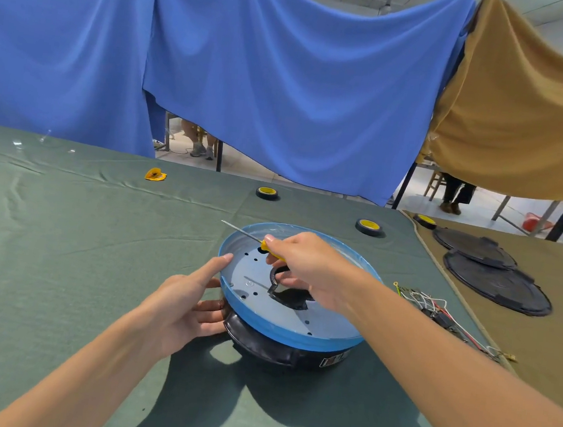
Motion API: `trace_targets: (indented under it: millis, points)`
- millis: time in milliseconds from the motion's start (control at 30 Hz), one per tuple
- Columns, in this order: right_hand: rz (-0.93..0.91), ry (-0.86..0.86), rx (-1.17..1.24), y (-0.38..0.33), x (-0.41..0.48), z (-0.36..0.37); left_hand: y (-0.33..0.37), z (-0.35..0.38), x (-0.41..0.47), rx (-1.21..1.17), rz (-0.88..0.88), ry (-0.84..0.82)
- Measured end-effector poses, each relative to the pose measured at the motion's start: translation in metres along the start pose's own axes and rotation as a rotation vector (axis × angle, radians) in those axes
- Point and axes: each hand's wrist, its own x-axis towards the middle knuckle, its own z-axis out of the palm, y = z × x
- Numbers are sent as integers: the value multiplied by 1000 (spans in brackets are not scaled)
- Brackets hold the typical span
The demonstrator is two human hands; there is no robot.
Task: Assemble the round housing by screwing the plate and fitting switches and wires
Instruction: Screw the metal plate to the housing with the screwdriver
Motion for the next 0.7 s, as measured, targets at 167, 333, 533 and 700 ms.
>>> trace_targets:
  millis: [167,333,533,700]
  points:
    - [-63,106,-27,13,-8,-21,-2,3,2,-8,11,43]
    - [-166,336,57,38,-21,-59,4,3,2,-27,9,49]
    - [-194,495,158,73,-29,-76,12,6,12,38,47,149]
    - [-246,603,156,83,-28,-95,5,17,24,183,193,212]
